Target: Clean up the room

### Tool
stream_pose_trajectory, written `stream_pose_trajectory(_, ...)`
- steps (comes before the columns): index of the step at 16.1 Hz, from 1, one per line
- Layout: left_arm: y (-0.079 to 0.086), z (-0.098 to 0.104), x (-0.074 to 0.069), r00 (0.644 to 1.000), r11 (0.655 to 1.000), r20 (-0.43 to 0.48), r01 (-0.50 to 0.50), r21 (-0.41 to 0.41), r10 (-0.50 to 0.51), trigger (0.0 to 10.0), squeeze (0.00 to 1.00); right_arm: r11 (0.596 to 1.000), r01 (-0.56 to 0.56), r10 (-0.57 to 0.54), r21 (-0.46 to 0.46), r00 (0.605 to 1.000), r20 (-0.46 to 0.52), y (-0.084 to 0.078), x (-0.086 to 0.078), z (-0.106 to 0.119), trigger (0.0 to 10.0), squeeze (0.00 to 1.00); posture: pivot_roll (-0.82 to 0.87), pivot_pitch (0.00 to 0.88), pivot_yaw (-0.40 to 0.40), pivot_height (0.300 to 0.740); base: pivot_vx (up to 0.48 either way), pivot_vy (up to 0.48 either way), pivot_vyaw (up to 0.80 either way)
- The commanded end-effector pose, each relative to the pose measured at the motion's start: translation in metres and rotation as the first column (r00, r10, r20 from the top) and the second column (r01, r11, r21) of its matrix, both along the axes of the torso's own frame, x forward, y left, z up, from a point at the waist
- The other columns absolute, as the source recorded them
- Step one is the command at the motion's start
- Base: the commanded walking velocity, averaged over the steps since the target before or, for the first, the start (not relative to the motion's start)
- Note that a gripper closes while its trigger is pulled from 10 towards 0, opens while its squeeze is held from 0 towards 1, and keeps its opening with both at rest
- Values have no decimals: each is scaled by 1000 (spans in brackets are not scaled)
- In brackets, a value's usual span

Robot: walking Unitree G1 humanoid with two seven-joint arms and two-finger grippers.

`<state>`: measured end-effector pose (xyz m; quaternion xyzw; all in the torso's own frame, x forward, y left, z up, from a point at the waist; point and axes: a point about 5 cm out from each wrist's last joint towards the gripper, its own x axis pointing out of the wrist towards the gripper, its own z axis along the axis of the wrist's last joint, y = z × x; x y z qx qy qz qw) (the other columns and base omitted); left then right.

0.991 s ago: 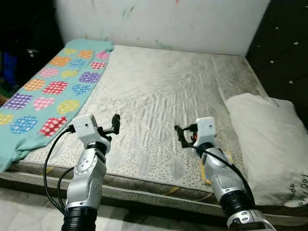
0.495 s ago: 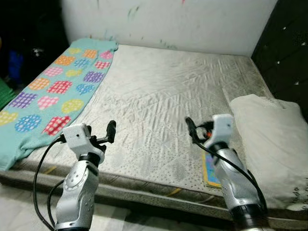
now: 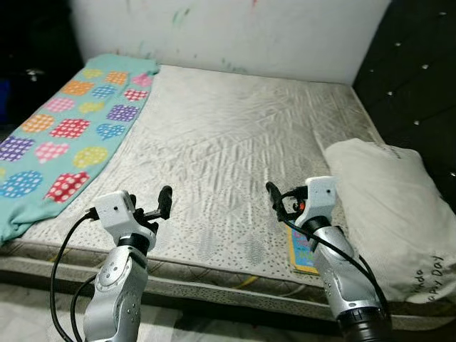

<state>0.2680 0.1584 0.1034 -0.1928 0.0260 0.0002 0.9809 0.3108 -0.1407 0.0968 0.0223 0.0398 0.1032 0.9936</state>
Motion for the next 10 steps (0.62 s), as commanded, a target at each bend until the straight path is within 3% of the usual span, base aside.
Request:
stream_pose_trajectory(1, -8, 6, -2, 999, 1000, 7, 31, 3, -31, 10000, 0, 999, 30, -29, 45, 999, -19, -5, -3, 1, 10000, 0, -35, 8, -32, 740, 0, 259, 0)
stream_pose_trajectory(4, -12, 12, -1, 999, 997, -4, 33, -64, -34, 10000, 0, 997, -5, 4, 81, 1000, 2, 7, -2, 12, 10000, 0, -47, 31, -36, 740, 0, 399, 0)
stream_pose_trajectory(5, -14, 14, 2, 999, 997, 4, 43, -58, -43, 10000, 0, 999, -26, 26, 22, 999, 34, 10, 0, 17, 10000, 0, -54, 36, -37, 740, 0, 480, 0)
stream_pose_trajectory(10, -14, 14, 6, 999, 999, -3, 36, -41, -36, 10000, 0, 1000, 9, -8, -26, 1000, 22, -2, 0, 14, 10000, 0, -65, 35, -40, 740, 0, 480, 0)
